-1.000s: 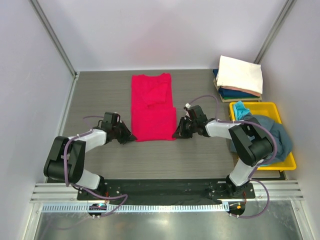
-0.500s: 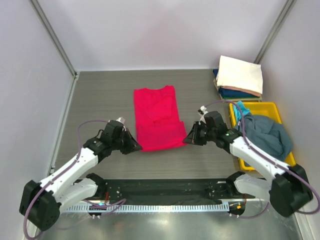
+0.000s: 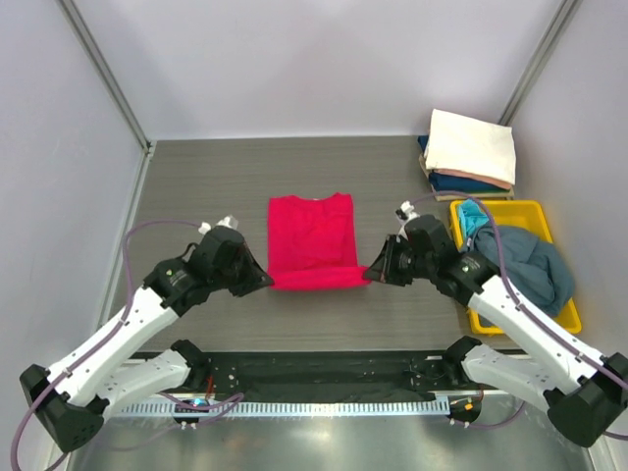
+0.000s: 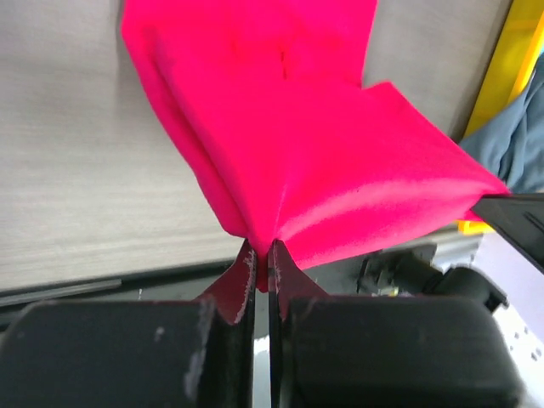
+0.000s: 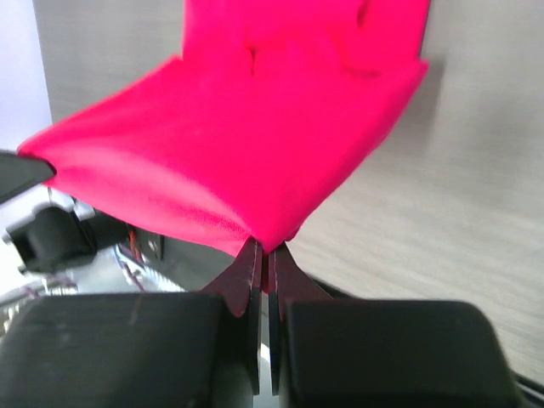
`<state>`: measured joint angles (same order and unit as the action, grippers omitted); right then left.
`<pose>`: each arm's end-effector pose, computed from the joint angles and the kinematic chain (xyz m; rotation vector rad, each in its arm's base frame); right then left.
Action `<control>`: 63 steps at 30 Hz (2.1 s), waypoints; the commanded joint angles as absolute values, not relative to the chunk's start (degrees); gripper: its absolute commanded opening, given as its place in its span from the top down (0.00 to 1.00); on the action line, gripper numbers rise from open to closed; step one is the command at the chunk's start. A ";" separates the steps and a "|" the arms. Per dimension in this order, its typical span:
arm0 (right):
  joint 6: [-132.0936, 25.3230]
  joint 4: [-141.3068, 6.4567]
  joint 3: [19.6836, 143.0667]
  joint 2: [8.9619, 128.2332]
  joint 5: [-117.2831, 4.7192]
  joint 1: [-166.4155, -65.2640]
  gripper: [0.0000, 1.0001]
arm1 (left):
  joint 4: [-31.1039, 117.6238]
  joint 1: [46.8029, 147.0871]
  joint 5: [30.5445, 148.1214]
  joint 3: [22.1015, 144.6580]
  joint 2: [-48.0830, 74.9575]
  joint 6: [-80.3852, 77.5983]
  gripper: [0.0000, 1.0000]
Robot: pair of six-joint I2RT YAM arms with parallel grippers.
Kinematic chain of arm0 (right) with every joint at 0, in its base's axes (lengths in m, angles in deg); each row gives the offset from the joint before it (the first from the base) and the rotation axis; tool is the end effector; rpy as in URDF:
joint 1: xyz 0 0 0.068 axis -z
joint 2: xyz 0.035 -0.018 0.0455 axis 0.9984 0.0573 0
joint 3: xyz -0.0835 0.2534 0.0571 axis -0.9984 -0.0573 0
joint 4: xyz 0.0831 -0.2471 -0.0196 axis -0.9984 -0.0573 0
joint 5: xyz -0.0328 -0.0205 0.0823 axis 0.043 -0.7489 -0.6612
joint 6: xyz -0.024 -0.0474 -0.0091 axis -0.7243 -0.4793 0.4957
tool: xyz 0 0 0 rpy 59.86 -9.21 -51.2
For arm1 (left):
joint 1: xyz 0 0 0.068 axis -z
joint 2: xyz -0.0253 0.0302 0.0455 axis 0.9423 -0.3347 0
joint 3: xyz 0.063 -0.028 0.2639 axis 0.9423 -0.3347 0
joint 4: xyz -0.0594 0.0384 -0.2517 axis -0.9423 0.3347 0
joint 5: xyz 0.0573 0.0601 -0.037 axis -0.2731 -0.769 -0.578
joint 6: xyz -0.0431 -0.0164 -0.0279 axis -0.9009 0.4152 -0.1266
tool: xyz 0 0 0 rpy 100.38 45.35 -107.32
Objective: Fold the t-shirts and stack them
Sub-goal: Fold the tshirt, then neatly place the folded tshirt to the corner
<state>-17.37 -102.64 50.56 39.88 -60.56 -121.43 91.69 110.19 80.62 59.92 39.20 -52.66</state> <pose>0.1509 0.1135 0.2752 0.0645 2.4919 0.8750 0.1305 -0.1079 0.2902 -0.5166 2.5083 -0.7758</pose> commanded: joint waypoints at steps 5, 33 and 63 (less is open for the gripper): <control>-25.12 -104.80 66.55 52.89 -55.32 -116.43 0.99 | 96.25 105.53 72.80 75.96 27.16 -44.66 1.00; -38.75 -113.23 124.14 114.52 -64.91 -102.27 0.01 | 108.63 78.44 104.36 146.10 -47.99 -29.20 0.13; -26.66 -68.70 84.08 118.38 -85.90 -107.19 0.21 | 104.43 78.18 87.05 70.63 31.44 -17.67 0.07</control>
<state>-32.41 -70.91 91.78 113.88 -83.97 -103.18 104.48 78.24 90.61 71.37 27.63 -18.81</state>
